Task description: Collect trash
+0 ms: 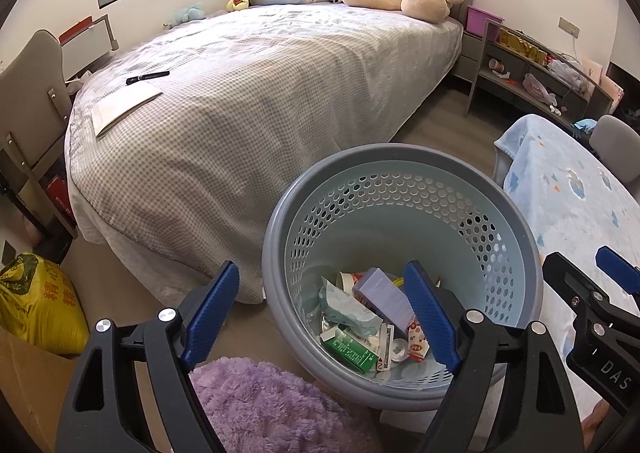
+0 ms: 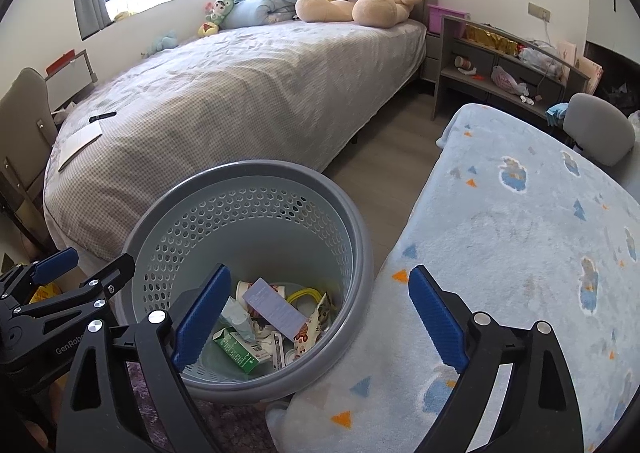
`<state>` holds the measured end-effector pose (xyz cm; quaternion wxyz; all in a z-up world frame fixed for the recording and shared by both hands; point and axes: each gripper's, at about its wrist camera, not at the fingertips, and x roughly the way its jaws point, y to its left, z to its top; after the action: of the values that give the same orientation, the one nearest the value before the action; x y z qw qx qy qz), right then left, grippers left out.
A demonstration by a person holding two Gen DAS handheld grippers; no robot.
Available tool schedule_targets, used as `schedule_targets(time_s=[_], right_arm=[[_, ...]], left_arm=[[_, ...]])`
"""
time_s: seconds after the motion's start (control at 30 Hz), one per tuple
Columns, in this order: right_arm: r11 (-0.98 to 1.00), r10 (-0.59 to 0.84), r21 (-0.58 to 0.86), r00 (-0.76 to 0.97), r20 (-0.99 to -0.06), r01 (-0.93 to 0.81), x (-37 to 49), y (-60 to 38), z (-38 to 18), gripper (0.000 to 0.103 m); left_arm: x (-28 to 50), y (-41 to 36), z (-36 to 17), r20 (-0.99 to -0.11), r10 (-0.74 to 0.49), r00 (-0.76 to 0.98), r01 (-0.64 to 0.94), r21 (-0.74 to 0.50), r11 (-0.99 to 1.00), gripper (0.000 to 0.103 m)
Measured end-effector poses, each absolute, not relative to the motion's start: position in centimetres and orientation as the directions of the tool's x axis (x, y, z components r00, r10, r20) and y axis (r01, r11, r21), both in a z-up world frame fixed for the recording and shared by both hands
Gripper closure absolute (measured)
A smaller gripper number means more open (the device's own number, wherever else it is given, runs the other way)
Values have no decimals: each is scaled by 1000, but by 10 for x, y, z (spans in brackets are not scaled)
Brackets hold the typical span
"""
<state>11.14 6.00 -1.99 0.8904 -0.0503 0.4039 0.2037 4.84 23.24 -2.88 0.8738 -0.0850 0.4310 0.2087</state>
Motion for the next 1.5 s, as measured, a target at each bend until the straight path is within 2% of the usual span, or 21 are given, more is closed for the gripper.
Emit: schedule_targets(time_s=[1.5], right_arm=[[913,323,79,592,-738,-400,113,58,-20,13]], left_arm=[[50,230,-28,-789,300,536,-438,44,898,20]])
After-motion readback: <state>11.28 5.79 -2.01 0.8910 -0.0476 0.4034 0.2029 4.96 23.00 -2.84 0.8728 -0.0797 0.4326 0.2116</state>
